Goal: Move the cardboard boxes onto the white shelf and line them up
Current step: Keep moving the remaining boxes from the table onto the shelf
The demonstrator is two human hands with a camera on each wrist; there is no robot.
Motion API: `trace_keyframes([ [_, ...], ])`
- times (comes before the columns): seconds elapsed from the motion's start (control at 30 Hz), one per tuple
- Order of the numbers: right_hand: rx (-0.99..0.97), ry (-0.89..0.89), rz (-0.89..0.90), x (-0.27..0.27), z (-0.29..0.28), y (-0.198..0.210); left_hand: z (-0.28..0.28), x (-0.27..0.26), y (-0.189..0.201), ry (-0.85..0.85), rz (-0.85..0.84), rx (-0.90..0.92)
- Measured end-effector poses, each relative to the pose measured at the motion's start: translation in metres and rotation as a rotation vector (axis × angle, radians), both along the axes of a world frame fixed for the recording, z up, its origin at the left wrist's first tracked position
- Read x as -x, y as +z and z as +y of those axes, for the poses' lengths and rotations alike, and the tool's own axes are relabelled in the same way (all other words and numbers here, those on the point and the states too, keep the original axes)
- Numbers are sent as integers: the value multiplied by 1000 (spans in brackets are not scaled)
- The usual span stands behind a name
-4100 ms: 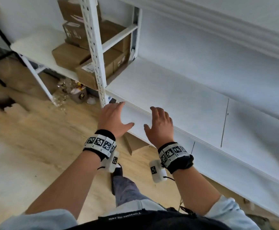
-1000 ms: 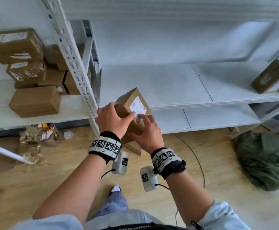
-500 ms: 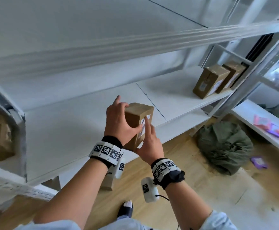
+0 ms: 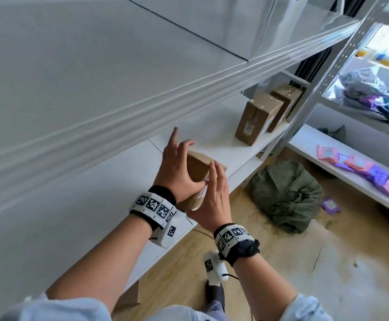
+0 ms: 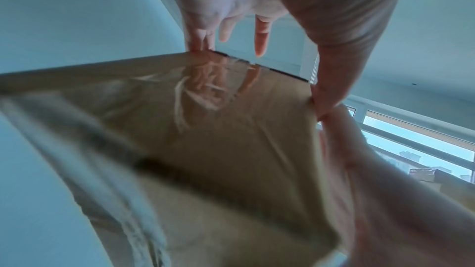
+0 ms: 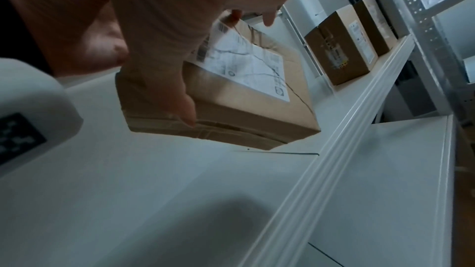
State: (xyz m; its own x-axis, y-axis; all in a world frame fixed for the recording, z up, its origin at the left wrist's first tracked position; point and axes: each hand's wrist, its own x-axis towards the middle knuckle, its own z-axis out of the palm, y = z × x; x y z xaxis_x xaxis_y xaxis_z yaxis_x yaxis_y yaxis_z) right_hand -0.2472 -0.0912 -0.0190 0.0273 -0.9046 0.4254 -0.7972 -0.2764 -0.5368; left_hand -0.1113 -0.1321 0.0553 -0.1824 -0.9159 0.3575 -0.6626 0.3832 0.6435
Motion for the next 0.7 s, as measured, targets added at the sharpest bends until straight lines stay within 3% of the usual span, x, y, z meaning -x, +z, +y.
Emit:
trace_keyframes([
  [0.33,-41,-155,-286,88,-119,10,-98,66,-19,85,-63,-265],
  [0.57,-129,-144,-479,143,-196,2,-173,129,1,99,-92,-255],
  [0.7,-157,-78,-489,167,-229,-7,-202,157,4,119,-160,-253],
])
